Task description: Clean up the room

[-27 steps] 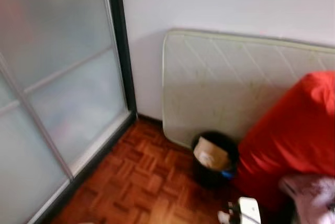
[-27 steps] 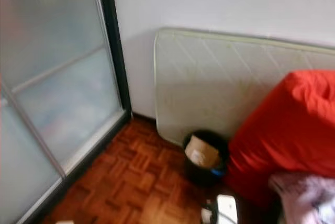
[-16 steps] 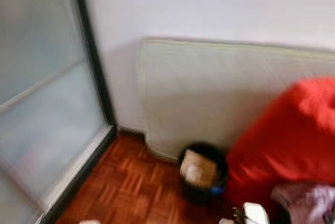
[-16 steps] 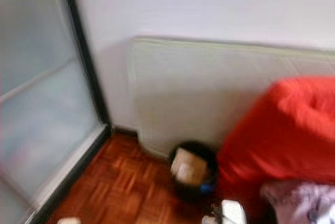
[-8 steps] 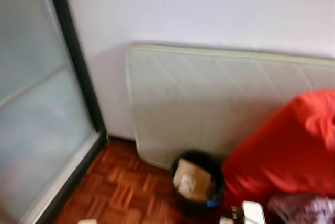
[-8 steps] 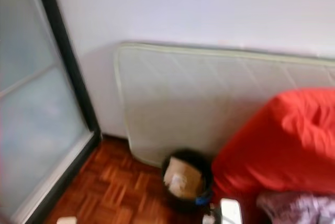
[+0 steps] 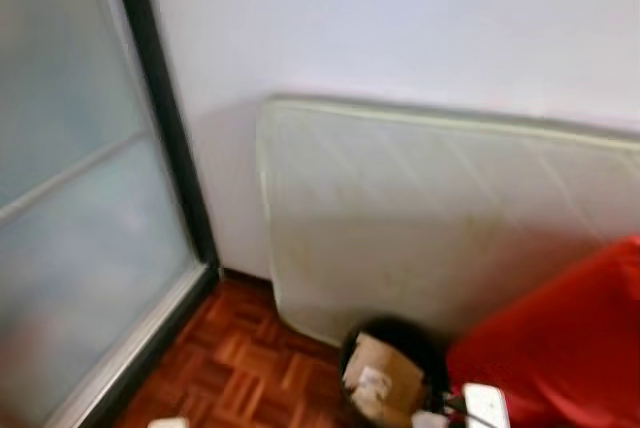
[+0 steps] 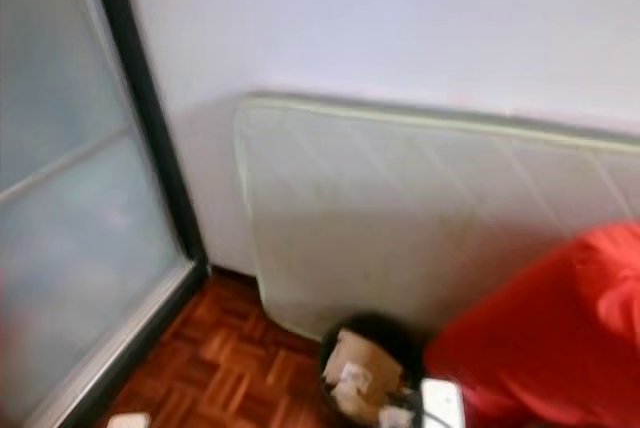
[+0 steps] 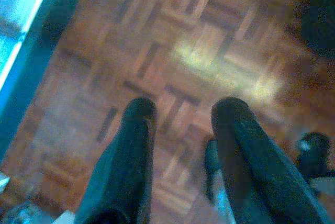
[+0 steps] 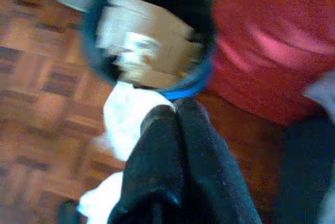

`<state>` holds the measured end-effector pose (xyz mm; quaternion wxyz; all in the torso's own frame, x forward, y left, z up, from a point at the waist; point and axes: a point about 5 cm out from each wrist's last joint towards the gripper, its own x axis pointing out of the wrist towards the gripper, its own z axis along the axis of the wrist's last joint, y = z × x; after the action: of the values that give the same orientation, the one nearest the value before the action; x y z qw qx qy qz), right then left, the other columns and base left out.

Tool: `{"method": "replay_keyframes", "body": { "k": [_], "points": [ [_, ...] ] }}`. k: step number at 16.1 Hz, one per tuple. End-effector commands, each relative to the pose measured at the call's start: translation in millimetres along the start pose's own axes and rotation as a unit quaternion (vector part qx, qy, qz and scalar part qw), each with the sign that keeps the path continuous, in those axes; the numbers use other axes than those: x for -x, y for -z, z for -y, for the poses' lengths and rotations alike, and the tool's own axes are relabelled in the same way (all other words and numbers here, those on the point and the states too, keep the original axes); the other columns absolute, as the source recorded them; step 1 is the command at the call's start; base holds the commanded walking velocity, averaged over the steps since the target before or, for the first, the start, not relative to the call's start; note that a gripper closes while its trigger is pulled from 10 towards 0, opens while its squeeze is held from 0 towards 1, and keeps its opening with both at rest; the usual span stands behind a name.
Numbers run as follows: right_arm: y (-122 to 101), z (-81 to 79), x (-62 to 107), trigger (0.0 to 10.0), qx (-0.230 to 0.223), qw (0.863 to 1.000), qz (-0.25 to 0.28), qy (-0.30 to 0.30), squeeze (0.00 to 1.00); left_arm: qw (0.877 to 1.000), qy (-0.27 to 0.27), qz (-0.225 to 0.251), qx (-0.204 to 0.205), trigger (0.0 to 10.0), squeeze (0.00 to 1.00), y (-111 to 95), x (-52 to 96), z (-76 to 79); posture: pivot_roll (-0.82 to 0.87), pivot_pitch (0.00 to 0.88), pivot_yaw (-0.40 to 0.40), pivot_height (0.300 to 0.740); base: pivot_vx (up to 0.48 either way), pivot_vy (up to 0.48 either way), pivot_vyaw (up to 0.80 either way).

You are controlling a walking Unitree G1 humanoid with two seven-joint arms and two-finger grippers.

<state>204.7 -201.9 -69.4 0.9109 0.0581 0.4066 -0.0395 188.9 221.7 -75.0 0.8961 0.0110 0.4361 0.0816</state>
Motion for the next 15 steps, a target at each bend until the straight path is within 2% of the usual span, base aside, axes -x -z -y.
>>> {"method": "replay_keyframes", "body": {
  "k": [1,15],
  "points": [
    [-4.6,-1.5,-1.2,10.0,-0.005,1.0,0.007,0.001,0.0,1.0,-0.002,-0.007,-0.004,10.0,0.0,3.4,0.7,-3.5,-0.01,0.0,-0.014,0.74,0.315,0.0,0.0],
    [-5.6,-1.2,-1.4,10.0,-0.002,1.0,0.009,0.009,0.0,1.0,-0.002,-0.005,-0.003,10.0,0.0,2.5,0.6,-3.9,0.0,0.0,-0.015,0.74,0.316,0.0,0.0]
  ]
}}
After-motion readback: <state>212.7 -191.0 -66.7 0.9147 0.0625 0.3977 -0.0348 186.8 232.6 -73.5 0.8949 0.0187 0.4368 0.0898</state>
